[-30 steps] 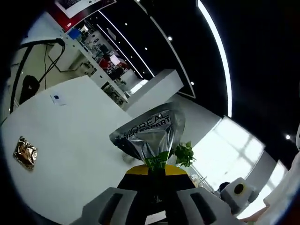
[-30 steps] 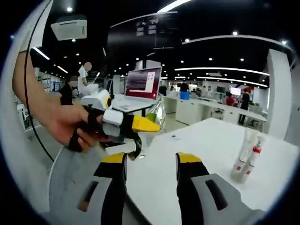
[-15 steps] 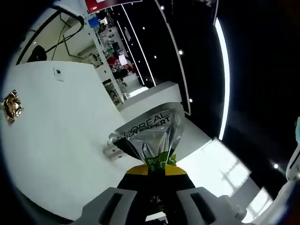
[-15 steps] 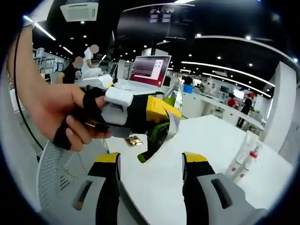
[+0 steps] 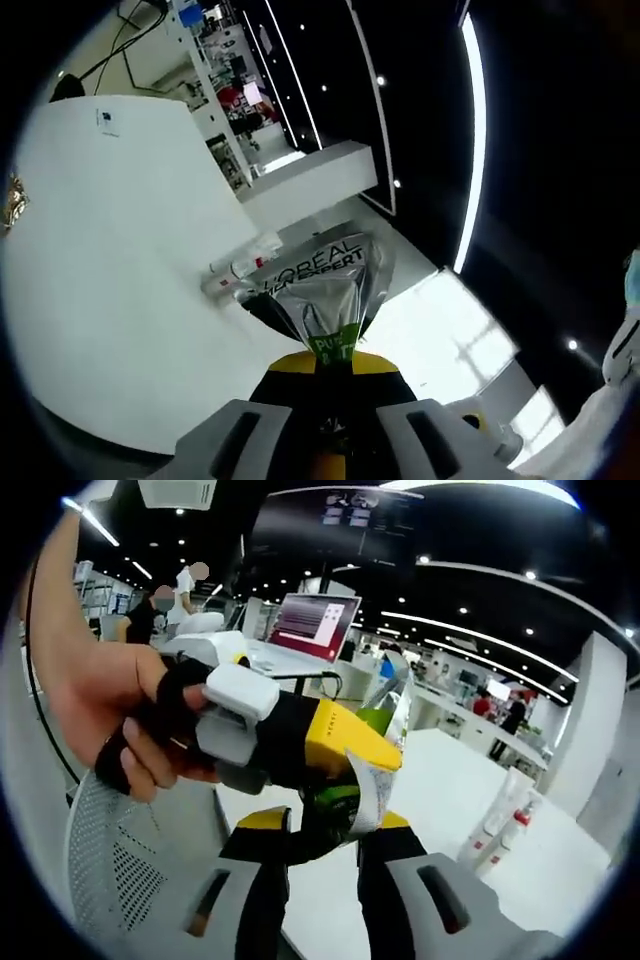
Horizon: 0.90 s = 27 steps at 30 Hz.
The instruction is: Arrange the skincare products in the storage area until every visible bottle or jar stands upright without overlapping.
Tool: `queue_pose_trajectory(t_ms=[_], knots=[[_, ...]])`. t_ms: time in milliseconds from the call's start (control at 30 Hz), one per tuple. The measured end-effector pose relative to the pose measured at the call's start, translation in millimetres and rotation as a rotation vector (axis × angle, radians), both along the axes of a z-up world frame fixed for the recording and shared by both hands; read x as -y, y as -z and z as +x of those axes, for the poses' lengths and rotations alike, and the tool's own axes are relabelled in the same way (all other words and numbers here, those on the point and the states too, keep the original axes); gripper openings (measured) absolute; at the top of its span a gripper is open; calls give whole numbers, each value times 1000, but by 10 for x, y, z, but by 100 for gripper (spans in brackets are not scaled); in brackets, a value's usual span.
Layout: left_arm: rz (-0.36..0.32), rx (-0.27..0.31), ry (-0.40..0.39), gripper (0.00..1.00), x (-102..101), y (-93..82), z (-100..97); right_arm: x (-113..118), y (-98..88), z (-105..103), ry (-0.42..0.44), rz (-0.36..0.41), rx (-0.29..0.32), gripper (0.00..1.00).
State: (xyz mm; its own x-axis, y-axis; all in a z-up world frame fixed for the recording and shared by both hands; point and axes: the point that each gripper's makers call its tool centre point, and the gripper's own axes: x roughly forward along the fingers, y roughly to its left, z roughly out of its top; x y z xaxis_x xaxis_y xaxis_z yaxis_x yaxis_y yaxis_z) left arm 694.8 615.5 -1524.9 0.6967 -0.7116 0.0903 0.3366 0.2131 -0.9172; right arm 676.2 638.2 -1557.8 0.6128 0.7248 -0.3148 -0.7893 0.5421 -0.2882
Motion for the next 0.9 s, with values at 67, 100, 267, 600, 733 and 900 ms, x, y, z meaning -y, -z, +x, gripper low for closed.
queue_pose_trajectory(t_ms=[67, 100, 267, 600, 733, 900], knots=[[-11, -4, 0, 6, -4, 6, 3, 9, -1, 3, 5, -1, 1, 20], [-19, -6, -2, 6, -8, 2, 8, 14, -2, 6, 7, 0, -1, 19], [-22, 3, -7, 7, -14, -13, 14, 34, -8, 17, 18, 2, 1, 16], [-71, -12, -14, 7, -21, -2, 49, 75, -11, 50, 37, -8, 10, 14], [-96, 17, -9, 7, -45, -50, 26, 62, -107, 19, 37, 107, -54, 17], [-38, 66, -28, 7, -45, -59, 23, 66, -172, 18, 36, 152, -59, 19]])
